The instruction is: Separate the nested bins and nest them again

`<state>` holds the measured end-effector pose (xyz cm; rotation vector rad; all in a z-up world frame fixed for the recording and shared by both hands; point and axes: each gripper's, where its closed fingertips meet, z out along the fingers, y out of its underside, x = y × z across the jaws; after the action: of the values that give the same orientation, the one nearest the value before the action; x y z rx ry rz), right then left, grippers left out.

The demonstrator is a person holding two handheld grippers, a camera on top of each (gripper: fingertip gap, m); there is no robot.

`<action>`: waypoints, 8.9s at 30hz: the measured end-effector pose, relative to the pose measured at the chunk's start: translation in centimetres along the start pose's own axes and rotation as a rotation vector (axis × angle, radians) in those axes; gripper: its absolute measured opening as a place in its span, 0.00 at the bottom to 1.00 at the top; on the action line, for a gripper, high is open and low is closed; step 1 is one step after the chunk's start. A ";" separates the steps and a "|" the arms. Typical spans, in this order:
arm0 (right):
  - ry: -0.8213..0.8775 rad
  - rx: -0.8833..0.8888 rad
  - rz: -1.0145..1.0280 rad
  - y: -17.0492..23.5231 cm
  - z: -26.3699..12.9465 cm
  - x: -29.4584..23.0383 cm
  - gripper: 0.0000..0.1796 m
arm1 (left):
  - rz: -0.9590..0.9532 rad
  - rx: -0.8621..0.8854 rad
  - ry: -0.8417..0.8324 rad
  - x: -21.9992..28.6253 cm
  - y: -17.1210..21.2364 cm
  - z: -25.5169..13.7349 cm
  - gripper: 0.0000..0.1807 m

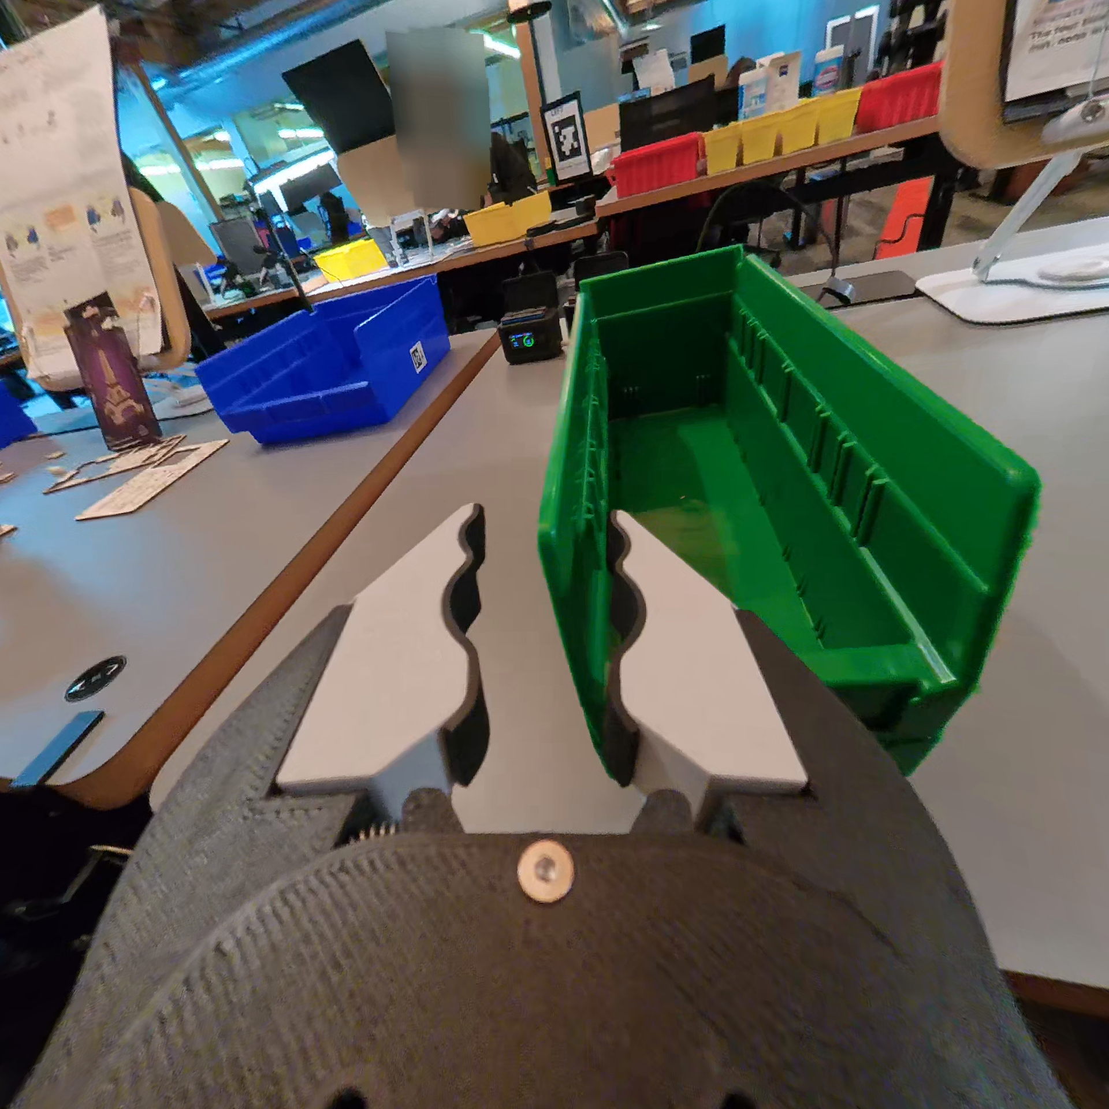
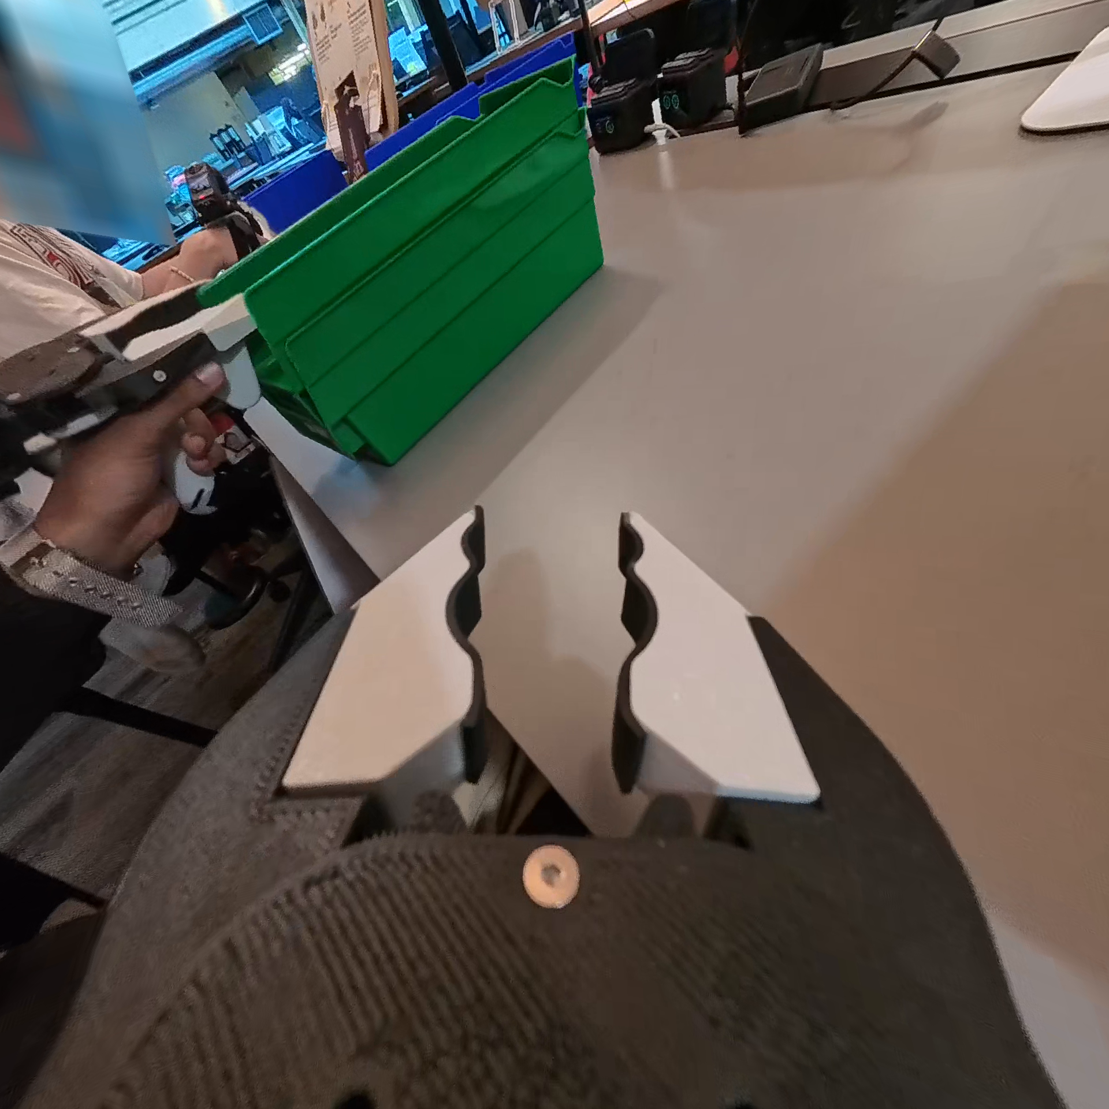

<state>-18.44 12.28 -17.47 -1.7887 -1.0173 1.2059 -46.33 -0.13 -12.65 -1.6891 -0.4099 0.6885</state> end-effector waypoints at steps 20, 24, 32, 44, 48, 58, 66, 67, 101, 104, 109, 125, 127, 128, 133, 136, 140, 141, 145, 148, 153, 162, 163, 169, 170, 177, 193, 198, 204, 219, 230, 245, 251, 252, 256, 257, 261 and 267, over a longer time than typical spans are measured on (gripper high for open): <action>-0.098 -0.045 -0.018 0.5 1.4 -2.4 0.21 | -0.243 0.070 0.205 0.4 -0.7 -1.9 0.02; -0.101 -0.043 -0.008 0.4 1.4 -2.4 0.21 | -0.221 0.035 0.170 0.1 0.2 -1.6 0.02; -0.143 -0.065 0.059 0.9 1.9 -2.9 0.20 | -0.259 0.049 0.186 -0.2 0.5 -1.6 0.05; -0.156 -0.080 0.067 1.2 1.8 -3.1 0.21 | -0.234 0.059 0.190 0.4 0.2 -1.4 0.09; -0.170 -0.092 0.069 1.4 1.8 -3.4 0.20 | -0.247 0.047 0.189 0.4 0.5 -1.0 0.09; -0.173 -0.098 0.070 1.6 1.8 -3.5 0.20 | -0.232 0.060 0.172 0.2 0.3 -1.0 0.09; -0.181 -0.104 0.082 1.7 1.9 -3.6 0.20 | -0.187 0.018 0.151 -0.5 0.0 -0.9 0.23; -0.181 -0.104 0.085 1.7 1.9 -3.5 0.20 | -0.141 -0.025 0.115 -1.0 0.2 -0.8 0.27; -0.057 -0.034 -0.077 0.9 2.6 -2.2 0.13 | 0.397 -0.320 -0.080 -0.7 1.9 -0.4 0.20; -0.055 -0.037 -0.093 1.0 2.5 -2.3 0.13 | 0.398 -0.323 -0.081 -0.7 1.9 -0.4 0.20; -0.043 -0.055 -0.132 1.4 2.8 -2.3 0.13 | 0.394 -0.325 -0.085 -0.7 1.9 -0.4 0.20; -0.040 -0.056 -0.135 1.4 2.8 -2.3 0.12 | 0.366 -0.326 -0.098 -0.8 2.0 -0.3 0.20; -0.040 -0.057 -0.138 1.5 2.8 -2.3 0.12 | 0.357 -0.324 -0.096 -0.8 2.0 -0.3 0.19; -0.040 -0.058 -0.139 1.5 2.8 -2.3 0.12 | 0.355 -0.324 -0.096 -0.8 2.0 -0.3 0.19; -0.040 -0.059 -0.140 1.5 2.8 -2.3 0.12 | 0.316 -0.315 -0.084 -0.8 2.0 -0.2 0.19; -0.042 -0.058 -0.140 1.5 2.8 -2.4 0.12 | 0.262 -0.307 -0.061 -0.8 2.0 -0.2 0.17; -0.046 -0.057 -0.142 1.4 2.7 -2.5 0.12 | 0.171 -0.269 -0.019 -0.6 1.7 -0.1 0.13; -0.047 -0.057 -0.143 1.4 2.7 -2.5 0.12 | 0.134 -0.255 -0.002 -0.5 1.6 0.0 0.12; -0.054 -0.057 -0.146 1.4 2.6 -2.7 0.12 | -0.059 -0.206 0.101 -0.1 1.2 0.1 0.06; -0.059 -0.057 -0.149 1.3 2.5 -2.9 0.12 | -0.224 -0.169 0.177 0.0 1.1 0.1 0.03; -0.067 -0.063 -0.153 1.4 2.4 -3.1 0.12 | -0.337 -0.115 0.231 -0.2 0.9 0.3 0.02; -0.079 -0.076 -0.166 1.7 2.3 -3.6 0.12 | -0.488 -0.018 0.263 -0.8 0.0 0.0 0.02; -0.081 -0.078 -0.167 1.7 2.3 -3.6 0.12 | -0.536 -0.020 0.266 -0.9 0.1 0.1 0.02; -0.081 -0.083 -0.181 1.8 2.3 -3.8 0.12 | -0.555 -0.014 0.282 -0.7 0.3 0.2 0.03; -0.080 -0.084 -0.182 1.9 2.3 -3.8 0.12 | -0.582 -0.018 0.296 -0.5 0.3 0.2 0.03; -0.081 -0.085 -0.183 1.9 2.3 -3.9 0.12 | -0.598 0.005 0.313 -0.3 0.2 0.0 0.05; -0.091 -0.088 -0.173 1.8 2.1 -3.9 0.12 | -0.486 0.052 0.242 -0.8 -0.7 -0.3 0.00; -0.090 -0.089 -0.174 1.8 2.1 -3.9 0.12 | -0.578 0.086 0.251 -1.1 -1.2 -0.7 0.00; -0.090 -0.091 -0.175 1.9 2.1 -3.9 0.12 | -0.635 0.097 0.237 -2.0 -1.1 -0.8 0.00; -0.091 -0.092 -0.177 1.9 2.0 -3.9 0.12 | -0.538 0.213 0.267 -1.2 -3.2 -2.1 0.00; -0.094 -0.096 -0.176 2.0 2.1 -4.0 0.12 | -0.604 0.311 0.260 -2.1 -5.1 -3.2 0.01; -0.098 -0.093 -0.174 1.9 2.0 -4.0 0.12 | -0.576 0.354 0.241 -2.9 -6.0 -3.8 0.00; -0.105 -0.087 -0.170 1.7 2.0 -4.1 0.12 | -0.543 0.445 0.244 -3.2 -9.1 -5.9 0.00; -0.107 -0.085 -0.170 1.7 1.9 -4.2 0.12 | -0.533 0.459 0.251 -2.9 -9.7 -6.3 0.00; -0.113 -0.071 -0.174 1.5 1.6 -4.3 0.12 | -0.519 0.490 0.302 -0.9 -12.2 -7.6 0.00; -0.113 -0.063 -0.174 1.4 1.4 -4.3 0.12 | -0.521 0.493 0.324 -0.2 -12.9 -7.8 0.00; -0.125 0.005 -0.119 0.3 -0.1 -4.1 0.12 | -0.536 0.494 0.429 3.5 -15.1 -8.6 0.00; -0.055 0.196 -0.047 -2.8 -3.6 -2.1 0.16 | -0.542 0.436 0.619 10.8 -15.8 -8.8 0.00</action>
<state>-16.08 11.09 -13.17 -1.5798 -0.9325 1.2851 -30.98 3.41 1.34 -1.2105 -0.2303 -0.1500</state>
